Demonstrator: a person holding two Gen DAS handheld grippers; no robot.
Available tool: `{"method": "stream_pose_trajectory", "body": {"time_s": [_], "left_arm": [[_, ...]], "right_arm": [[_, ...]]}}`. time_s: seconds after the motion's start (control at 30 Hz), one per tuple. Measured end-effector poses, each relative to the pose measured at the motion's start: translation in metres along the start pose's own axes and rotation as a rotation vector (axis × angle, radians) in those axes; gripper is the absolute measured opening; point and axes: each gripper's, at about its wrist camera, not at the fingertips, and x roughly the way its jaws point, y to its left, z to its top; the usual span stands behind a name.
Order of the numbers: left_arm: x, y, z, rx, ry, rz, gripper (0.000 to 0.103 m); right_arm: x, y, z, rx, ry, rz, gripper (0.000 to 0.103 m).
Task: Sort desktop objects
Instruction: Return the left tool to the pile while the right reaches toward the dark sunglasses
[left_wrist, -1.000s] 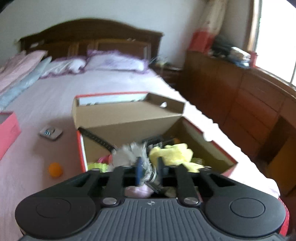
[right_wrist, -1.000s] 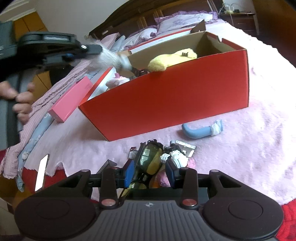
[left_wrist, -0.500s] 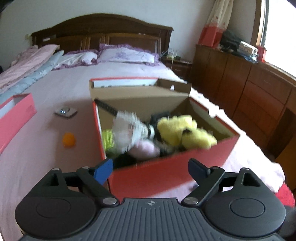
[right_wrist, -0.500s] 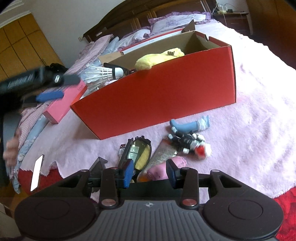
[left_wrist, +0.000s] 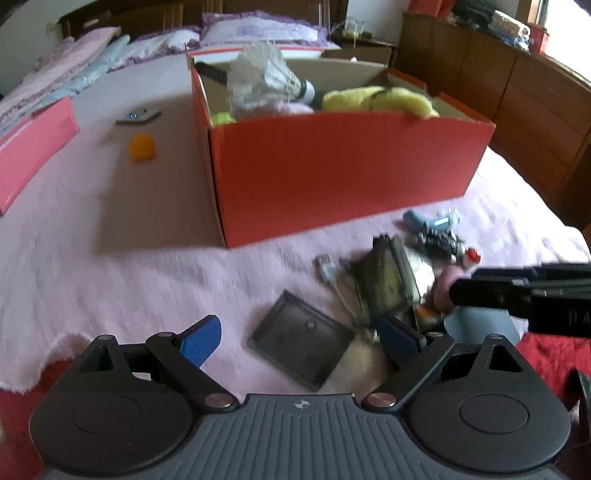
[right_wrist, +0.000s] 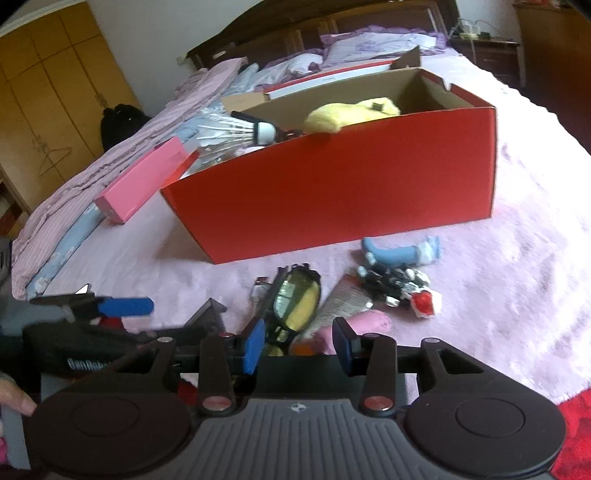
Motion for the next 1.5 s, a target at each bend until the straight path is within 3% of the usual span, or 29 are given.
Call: {"method": "stream_pose_trajectory", "body": {"time_s": [0.6,0.7,0.77,0.97,1.07,1.37,1.5], "left_arm": [[0.028,-0.002,-0.006,0.048,0.032,-0.002,0.093],[0.033,-0.003,-0.007,0.037,0.040,-0.010,0.093],[0.035,-0.004,-0.008,0.041,0.040,-0.016,0.089],[0.037,-0.005,-0.010,0.068,0.032,-0.010,0.077],[0.037,-0.004,-0.011,0.064,0.026,-0.017,0.077],[0.042,-0.004,-0.012,0.090,0.034,-0.017,0.078],[0.046,-0.004,-0.012,0.096,0.036,-0.019,0.078]], "right_arm": [[0.046,0.032,0.019,-0.093,0.057,0.013,0.040],[0.049,0.036,0.018,-0.110,0.060,-0.021,0.032],[0.050,0.035,0.017,-0.109,0.059,-0.039,0.021],[0.045,0.031,0.017,-0.086,0.040,-0.035,0.017],[0.043,0.030,0.017,-0.078,0.028,-0.026,0.010],[0.048,0.032,0.018,-0.091,0.033,0.003,0.011],[0.057,0.038,0.021,-0.110,0.051,0.006,0.015]]}}
